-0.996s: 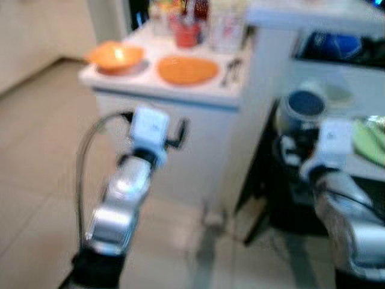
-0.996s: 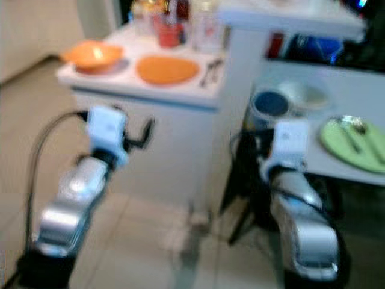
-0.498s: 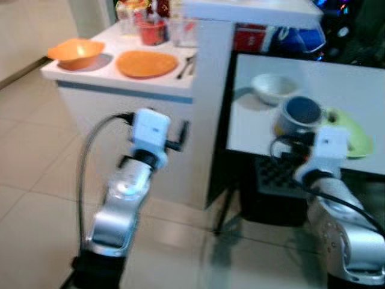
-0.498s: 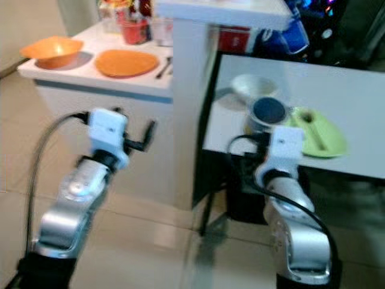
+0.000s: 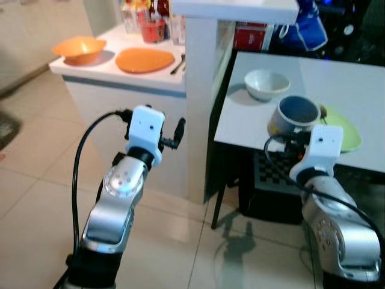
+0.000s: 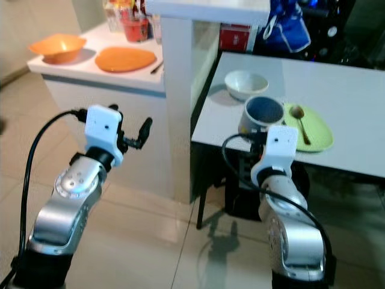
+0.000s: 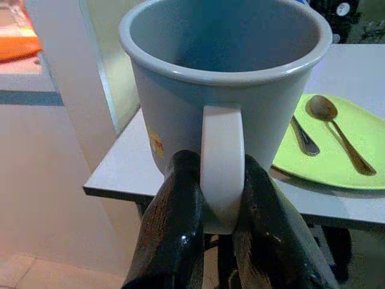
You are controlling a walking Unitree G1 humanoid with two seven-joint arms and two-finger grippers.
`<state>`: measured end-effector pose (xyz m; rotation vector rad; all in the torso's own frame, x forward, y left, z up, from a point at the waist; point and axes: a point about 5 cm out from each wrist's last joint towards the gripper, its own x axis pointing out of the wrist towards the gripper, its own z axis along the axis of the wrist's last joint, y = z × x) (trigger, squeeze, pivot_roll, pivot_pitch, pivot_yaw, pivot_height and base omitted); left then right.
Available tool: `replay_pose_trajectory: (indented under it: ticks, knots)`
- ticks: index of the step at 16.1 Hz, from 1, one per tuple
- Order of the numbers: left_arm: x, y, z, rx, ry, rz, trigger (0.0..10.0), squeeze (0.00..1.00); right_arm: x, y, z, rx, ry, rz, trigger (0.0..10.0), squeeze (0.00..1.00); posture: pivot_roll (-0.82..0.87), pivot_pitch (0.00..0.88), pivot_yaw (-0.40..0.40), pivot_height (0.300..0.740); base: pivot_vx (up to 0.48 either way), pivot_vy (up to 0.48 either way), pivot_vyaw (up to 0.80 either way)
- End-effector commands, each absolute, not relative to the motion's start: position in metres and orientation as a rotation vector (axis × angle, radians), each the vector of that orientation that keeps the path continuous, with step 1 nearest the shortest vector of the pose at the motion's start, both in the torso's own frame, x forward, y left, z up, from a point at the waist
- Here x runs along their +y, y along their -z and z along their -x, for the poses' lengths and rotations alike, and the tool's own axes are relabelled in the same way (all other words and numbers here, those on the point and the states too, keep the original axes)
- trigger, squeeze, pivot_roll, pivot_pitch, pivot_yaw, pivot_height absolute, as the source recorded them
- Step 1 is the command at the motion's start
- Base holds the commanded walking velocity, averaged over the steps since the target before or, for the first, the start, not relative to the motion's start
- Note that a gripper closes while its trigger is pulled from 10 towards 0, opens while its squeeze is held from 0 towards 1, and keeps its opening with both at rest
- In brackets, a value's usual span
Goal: Setting the table
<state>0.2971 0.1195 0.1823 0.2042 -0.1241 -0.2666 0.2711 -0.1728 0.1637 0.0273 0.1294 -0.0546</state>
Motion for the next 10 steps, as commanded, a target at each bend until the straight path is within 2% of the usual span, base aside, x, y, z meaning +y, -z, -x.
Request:
replay_pose_trajectory:
  ticks: [1,3,10]
  knots:
    - [0.117,-0.188,-0.297,-0.145,0.283,-0.202,10.0,0.00,-0.167,-0.169,-0.274,0.103,0.000,-0.029,10.0,0.00,-0.06,0.000,0.001,0.740,0.405,0.000,0.00]
    - [0.117,-0.188,-0.297,-0.145,0.295,-0.203,10.0,0.00,-0.155,-0.168,-0.275,0.106,-0.087,-0.026,10.0,0.00,-0.05,0.000,-0.007,0.740,0.403,0.000,0.00]
    - [0.119,-0.188,-0.295,-0.144,0.292,-0.195,10.0,0.00,-0.145,-0.164,-0.280,0.125,-0.194,-0.051,10.0,0.00,-0.05,0.000,-0.021,0.740,0.410,0.000,0.00]
